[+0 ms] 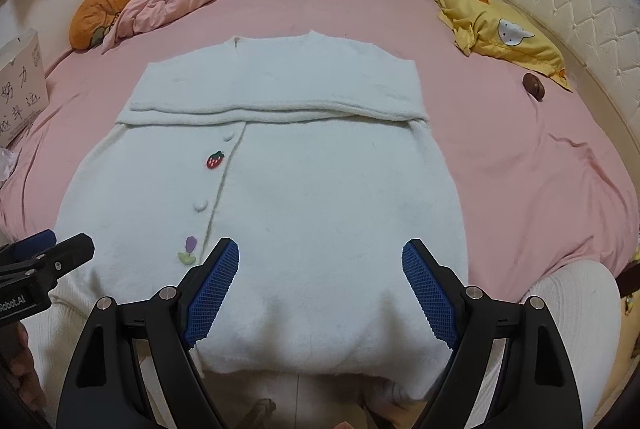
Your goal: Fold clothes
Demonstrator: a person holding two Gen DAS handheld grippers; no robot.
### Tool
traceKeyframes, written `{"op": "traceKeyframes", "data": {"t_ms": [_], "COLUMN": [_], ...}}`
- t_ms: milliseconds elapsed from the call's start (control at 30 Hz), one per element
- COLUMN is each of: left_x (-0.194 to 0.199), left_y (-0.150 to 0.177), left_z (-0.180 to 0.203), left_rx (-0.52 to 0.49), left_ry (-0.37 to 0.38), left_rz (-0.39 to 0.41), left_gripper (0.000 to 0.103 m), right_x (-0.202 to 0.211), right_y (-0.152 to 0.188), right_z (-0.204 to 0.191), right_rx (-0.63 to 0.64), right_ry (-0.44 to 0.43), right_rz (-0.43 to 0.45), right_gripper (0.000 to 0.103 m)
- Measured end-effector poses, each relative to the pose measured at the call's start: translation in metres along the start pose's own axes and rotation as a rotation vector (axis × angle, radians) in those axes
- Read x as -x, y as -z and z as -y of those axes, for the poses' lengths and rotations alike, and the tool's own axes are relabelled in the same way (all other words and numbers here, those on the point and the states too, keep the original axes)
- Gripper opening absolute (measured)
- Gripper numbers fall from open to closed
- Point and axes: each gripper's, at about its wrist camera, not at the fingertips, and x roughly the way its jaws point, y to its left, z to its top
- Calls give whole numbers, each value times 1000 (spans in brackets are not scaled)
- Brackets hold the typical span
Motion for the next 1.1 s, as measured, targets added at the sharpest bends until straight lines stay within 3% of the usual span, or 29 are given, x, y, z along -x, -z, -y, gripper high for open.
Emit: {"op": "traceKeyframes", "data": {"t_ms": [133,233,333,500,633,800,967,1000,1033,1100], "left_x": [-10,-22,-41,-78,-83,-84,-85,-86,-86,-86], "left_y": [0,2,8,21,19,20,19,19,19,19], "left_z": [-3,-9,-20,-45,-60,-65,-72,-72,-73,-74], "left_rx": [-8,1,25,134,213,230,270,276,281,286], "left_ry": [-13,-15,-19,43,127,155,194,199,203,209], "left_rz": [-9,-20,-41,-138,-132,-119,-112,-110,-109,-108], "left_gripper": [95,95,95,95,102,102,102,102,102,102], "right_x": [-7,-15,-27,-65,-117,-176,-223,-222,-221,-213], "right_y": [-3,-20,-59,-129,-164,-184,-181,-180,-180,-184], "right_z": [-4,-8,-25,-92,-158,-220,-239,-237,-236,-226], "right_rx": [21,41,127,371,496,590,621,609,597,538], "right_ry": [-25,-155,-261,-325,-394,-392,-306,-300,-294,-291], "right_rz": [-10,0,50,138,69,-41,-104,-81,-58,-17], "right_gripper": [84,84,84,84,84,84,84,78,53,17]}}
